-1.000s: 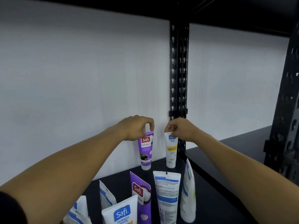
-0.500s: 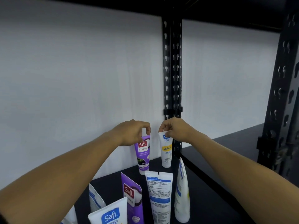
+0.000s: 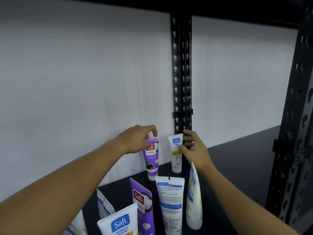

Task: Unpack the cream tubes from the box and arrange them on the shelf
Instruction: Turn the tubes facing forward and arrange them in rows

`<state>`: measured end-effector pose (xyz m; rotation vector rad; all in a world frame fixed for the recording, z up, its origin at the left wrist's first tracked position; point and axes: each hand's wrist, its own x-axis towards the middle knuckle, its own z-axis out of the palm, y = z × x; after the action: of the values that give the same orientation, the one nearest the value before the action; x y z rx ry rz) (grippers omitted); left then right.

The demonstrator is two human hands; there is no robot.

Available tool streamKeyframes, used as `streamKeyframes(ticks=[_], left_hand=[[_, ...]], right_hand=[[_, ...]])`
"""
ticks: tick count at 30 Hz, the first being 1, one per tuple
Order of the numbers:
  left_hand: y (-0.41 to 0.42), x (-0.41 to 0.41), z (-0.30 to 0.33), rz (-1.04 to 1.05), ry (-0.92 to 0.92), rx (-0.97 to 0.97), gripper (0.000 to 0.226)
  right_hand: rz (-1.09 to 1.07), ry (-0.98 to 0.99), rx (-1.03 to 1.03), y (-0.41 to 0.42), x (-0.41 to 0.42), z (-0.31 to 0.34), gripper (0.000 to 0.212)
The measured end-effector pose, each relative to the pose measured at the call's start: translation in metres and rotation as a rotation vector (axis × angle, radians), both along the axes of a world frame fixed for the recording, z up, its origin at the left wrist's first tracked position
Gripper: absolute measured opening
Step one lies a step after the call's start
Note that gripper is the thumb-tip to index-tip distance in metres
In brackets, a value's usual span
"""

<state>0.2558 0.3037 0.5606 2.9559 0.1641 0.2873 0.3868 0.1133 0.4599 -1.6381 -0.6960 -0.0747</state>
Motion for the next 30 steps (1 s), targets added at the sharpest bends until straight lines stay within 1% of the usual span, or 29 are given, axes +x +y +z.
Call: streamKeyframes(ticks=[4,7,12,18,25,30], left_hand=[[0.003,0.0,-0.006,-0.001,-0.016,0.001,0.043],[0.005,0.002,-0.012,-0.001,-0.029,0.032,0.042],[0.015,0.001,-0.014,-0.003,-0.061,0.019,0.036],[0.017,-0.002,-0.014,0.006,-0.063,0.0,0.037],[0.016,-0.004,-0.015,0.013,-0.06,0.04,0.038],[0.013,-0.005,-0.013,0.024,-0.047,0.056,0.041]], right_hand=[[0.003,0.104,-0.028,0.004,-0.007,-0.037,0.073],[0.039,0.148,-0.035,0.009,-0.011,-0.047,0.078],[0.0,0.069,-0.115,0.015,-0.009,-0.049,0.084],[-0.038,0.033,-0.162,0.014,-0.009,-0.049,0.078],[-0.097,0.013,-0.19,0.016,-0.006,-0.051,0.076],[-0.074,0.02,-0.176,0.015,-0.007,-0.051,0.075]])
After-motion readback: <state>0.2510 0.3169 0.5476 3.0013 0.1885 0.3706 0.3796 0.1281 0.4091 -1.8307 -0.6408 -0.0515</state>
